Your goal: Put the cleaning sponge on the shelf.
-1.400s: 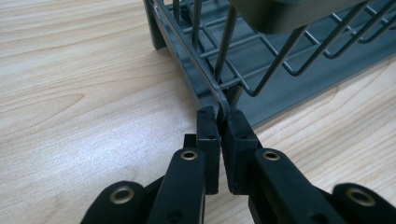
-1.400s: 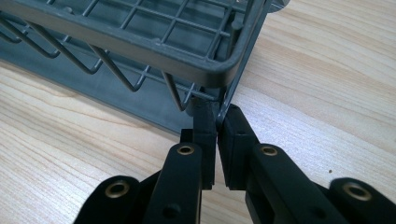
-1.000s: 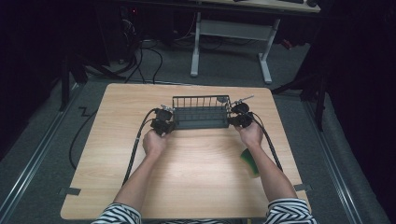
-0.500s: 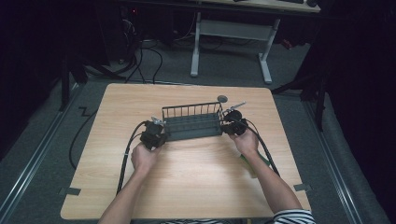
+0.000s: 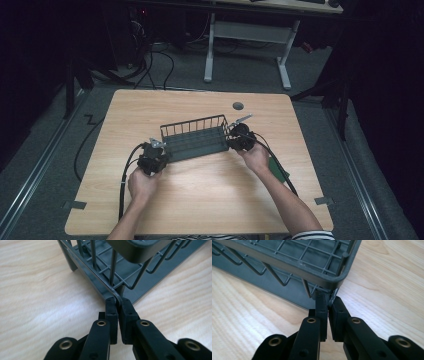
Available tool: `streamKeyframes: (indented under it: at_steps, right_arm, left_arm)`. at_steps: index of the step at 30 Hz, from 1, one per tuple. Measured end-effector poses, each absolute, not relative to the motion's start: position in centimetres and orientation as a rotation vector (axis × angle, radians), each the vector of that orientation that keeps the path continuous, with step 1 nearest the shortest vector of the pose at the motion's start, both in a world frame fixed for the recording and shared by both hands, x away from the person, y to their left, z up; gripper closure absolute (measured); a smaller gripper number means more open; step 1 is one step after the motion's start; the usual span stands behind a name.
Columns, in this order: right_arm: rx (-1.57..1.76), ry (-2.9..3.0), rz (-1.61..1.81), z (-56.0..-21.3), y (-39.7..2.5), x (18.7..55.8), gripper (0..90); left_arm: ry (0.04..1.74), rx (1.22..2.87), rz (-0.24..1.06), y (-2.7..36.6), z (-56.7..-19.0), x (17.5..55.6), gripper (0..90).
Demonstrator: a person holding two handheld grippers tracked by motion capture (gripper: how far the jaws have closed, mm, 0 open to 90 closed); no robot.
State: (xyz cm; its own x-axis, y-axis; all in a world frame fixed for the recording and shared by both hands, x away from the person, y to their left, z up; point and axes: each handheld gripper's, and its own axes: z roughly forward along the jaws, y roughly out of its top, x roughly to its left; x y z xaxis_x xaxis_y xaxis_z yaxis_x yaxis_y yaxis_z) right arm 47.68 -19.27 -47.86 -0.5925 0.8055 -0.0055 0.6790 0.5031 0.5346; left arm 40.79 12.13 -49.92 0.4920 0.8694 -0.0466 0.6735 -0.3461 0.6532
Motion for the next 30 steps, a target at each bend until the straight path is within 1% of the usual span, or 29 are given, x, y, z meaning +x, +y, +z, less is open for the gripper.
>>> streamKeyframes:
  at_steps: [5, 8, 10, 11, 15, 16, 17, 18, 20, 21, 22, 23, 24, 25, 26, 27, 30]
  right_arm:
    - [1.269, 2.508, 0.721, -47.8, -18.5, 46.9, 86.0]
    - [1.21, 2.54, 0.724, -47.8, -18.0, 46.5, 85.9]
    - [1.234, 2.544, 0.717, -47.8, -17.5, 46.1, 85.7]
    - [1.184, 2.553, 0.722, -47.8, -17.5, 46.2, 85.6]
    - [1.169, 2.553, 0.725, -47.9, -17.3, 46.2, 84.7]
    - [1.161, 2.554, 0.726, -47.9, -17.4, 46.2, 82.4]
    - [1.161, 2.554, 0.726, -47.9, -17.4, 46.2, 82.4]
    - [1.156, 2.556, 0.713, -47.9, -17.4, 46.1, 70.9]
    - [1.138, 2.526, 0.645, -48.0, -17.2, 45.9, 65.1]
    - [1.138, 2.526, 0.645, -48.0, -17.2, 45.9, 65.1]
    - [1.149, 2.507, 0.665, -48.1, -17.5, 45.7, 59.9]
    - [1.165, 2.494, 0.681, -48.0, -17.7, 45.5, 57.0]
    - [1.165, 2.494, 0.681, -48.0, -17.7, 45.5, 57.0]
    - [1.172, 2.466, 0.718, -47.9, -18.4, 45.3, 52.9]
    - [1.172, 2.466, 0.718, -47.9, -18.4, 45.3, 52.9]
    - [1.209, 2.454, 0.738, -47.6, -19.2, 45.2, 48.9]
    - [1.235, 2.418, 0.795, -47.1, -20.4, 44.8, 48.2]
  left_arm:
    - [1.267, 2.127, 0.421, 12.7, -49.9, 39.6, 86.4]
    - [1.277, 2.105, 0.425, 13.6, -50.0, 38.8, 86.4]
    - [1.285, 2.098, 0.427, 13.9, -50.1, 38.5, 86.4]
    - [1.285, 2.097, 0.428, 14.0, -50.1, 38.4, 86.4]
    - [1.281, 2.095, 0.426, 14.2, -50.1, 38.2, 86.2]
    - [1.277, 2.092, 0.422, 14.2, -50.2, 38.2, 86.0]
    - [1.277, 2.092, 0.422, 14.2, -50.2, 38.2, 85.8]
    - [1.272, 2.086, 0.418, 14.3, -50.3, 38.1, 85.8]
    - [1.271, 2.08, 0.417, 14.5, -50.3, 37.9, 85.5]
    - [1.271, 2.08, 0.417, 14.5, -50.3, 37.9, 83.8]
    - [1.263, 2.072, 0.404, 14.6, -50.4, 37.7, 80.7]
    - [1.255, 2.074, 0.404, 14.7, -50.5, 37.6, 78.1]
    - [1.255, 2.074, 0.404, 14.7, -50.5, 37.6, 74.6]
    - [1.255, 2.077, 0.411, 14.8, -50.8, 37.4, 69.7]
    - [1.255, 2.077, 0.411, 14.8, -50.8, 37.4, 65.4]
    - [1.259, 2.062, 0.408, 15.2, -51.1, 37.2, 62.1]
    - [1.26, 2.042, 0.417, 15.8, -51.3, 36.8, 52.0]
